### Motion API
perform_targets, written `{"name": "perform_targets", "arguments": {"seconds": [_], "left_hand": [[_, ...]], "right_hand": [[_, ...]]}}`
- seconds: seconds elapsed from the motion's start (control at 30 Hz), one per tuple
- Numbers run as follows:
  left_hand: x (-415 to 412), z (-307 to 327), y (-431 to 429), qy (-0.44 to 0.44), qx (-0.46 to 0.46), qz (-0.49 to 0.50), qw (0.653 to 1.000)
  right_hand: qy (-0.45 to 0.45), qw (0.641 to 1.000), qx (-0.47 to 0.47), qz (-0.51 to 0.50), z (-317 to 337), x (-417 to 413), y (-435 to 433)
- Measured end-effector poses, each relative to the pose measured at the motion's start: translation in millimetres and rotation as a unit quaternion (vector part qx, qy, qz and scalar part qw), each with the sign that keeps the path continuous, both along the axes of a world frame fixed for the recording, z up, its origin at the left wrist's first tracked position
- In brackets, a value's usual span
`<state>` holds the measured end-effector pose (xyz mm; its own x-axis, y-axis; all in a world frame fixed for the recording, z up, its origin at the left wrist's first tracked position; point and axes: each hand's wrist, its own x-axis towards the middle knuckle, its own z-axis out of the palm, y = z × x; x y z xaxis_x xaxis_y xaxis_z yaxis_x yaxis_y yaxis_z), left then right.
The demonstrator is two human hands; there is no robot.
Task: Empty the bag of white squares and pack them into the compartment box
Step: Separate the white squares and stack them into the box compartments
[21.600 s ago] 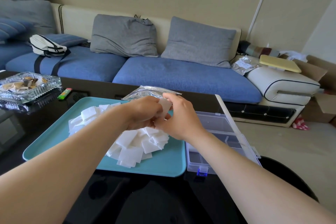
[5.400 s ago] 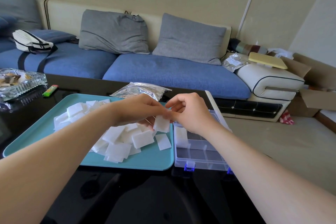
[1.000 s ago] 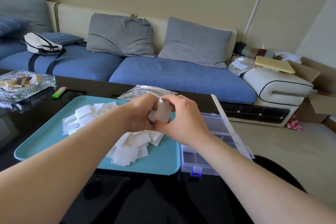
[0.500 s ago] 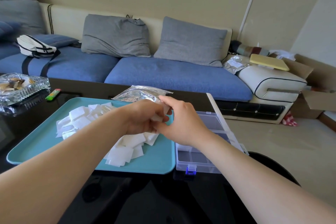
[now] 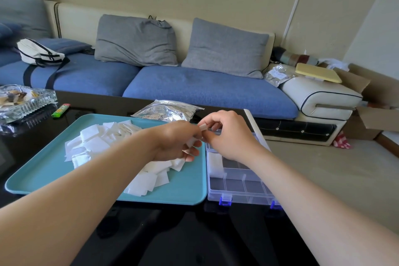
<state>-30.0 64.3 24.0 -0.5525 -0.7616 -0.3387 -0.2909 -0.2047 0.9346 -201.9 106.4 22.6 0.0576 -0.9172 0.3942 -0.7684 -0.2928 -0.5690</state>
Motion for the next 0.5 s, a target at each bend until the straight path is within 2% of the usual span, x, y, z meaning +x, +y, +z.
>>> {"name": "perform_targets", "arguments": {"seconds": [0.27, 0.4, 0.5], "left_hand": [[-13.3, -6.9, 10.4, -0.134, -0.12, -0.056, 0.982], [-24.9, -16.8, 14.7, -0.251, -0.239, -0.025, 0.938], [-31.9, -18.9, 21.9, -0.279, -0.303, -0.039, 0.91]], "right_hand": [[-0.071, 0.994, 0.086, -0.006, 3.5, -2.1, 3.7], [-0.187, 0.968, 0.164, -0.026, 6.4, -2.8, 7.4], [-0.237, 0.955, 0.171, -0.055, 5.9, -8.1, 10.5]]}}
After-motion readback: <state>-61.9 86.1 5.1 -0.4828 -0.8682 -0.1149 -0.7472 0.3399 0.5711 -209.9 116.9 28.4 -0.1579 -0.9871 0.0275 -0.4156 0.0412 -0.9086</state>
